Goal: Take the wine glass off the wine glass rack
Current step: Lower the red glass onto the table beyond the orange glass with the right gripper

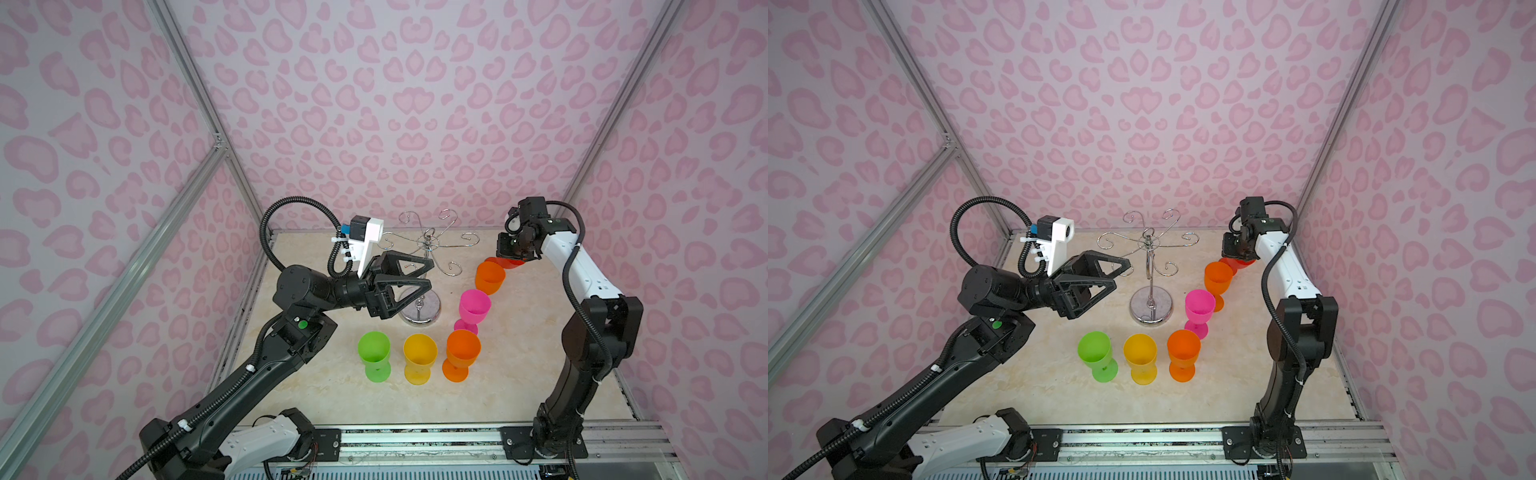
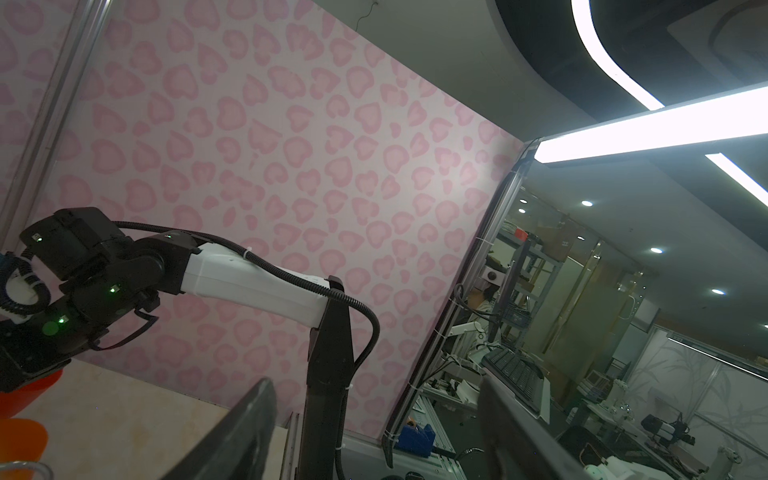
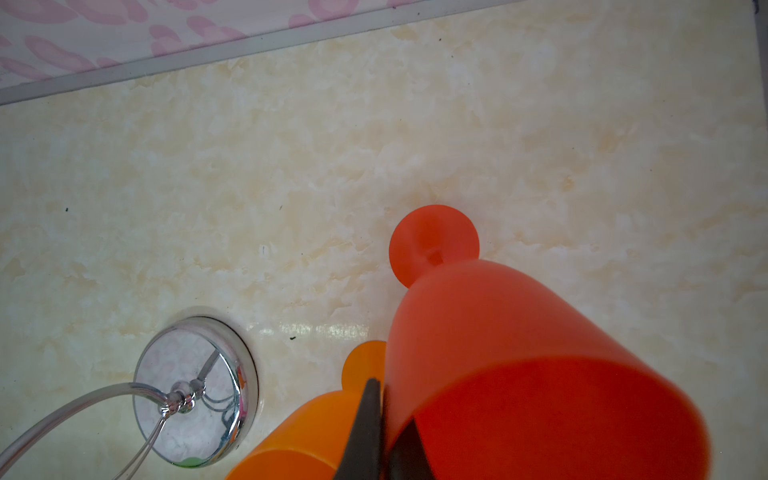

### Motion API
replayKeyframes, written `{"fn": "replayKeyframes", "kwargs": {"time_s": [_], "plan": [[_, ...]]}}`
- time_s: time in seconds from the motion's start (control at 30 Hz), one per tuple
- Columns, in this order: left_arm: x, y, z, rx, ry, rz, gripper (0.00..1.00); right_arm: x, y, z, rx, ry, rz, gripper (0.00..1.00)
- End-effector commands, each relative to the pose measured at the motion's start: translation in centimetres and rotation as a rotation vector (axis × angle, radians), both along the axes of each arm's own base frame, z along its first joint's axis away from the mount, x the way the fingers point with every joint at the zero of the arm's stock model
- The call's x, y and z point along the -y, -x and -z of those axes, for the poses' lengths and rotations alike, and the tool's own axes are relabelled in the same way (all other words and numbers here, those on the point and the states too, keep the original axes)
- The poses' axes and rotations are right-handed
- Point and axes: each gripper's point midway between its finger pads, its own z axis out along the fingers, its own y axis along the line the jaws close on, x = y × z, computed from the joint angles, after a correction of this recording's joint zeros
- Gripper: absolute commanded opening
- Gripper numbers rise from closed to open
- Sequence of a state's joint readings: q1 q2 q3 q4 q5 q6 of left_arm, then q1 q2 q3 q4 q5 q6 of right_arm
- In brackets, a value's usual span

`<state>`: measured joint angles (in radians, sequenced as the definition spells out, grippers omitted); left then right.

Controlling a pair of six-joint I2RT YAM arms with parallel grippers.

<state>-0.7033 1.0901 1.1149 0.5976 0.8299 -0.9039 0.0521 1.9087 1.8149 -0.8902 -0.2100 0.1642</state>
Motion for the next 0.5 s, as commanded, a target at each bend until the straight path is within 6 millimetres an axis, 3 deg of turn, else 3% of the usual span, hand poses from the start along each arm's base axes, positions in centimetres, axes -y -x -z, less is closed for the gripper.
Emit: {"fn": "replayKeyframes", "kwargs": {"time_s": [0.0,0.4,0.47], "plan": [[0.0,0.0,0.0,0.017,0.002,-0.007,0.78,0.0,0.5,1.4,-0.068,0.028,-0.019,0.0],[0.1,-0.1,0.1,0.012,-0.007,-0.007,0.78,-0.5,0.4,3.6,-0.133,0.027,-0.036,0.0],[0.1,-0.1,0.1,0.012,-0.008,-0.005,0.78,-0.6,0.3,3.6,-0.133,0.027,-0.038,0.05]]}}
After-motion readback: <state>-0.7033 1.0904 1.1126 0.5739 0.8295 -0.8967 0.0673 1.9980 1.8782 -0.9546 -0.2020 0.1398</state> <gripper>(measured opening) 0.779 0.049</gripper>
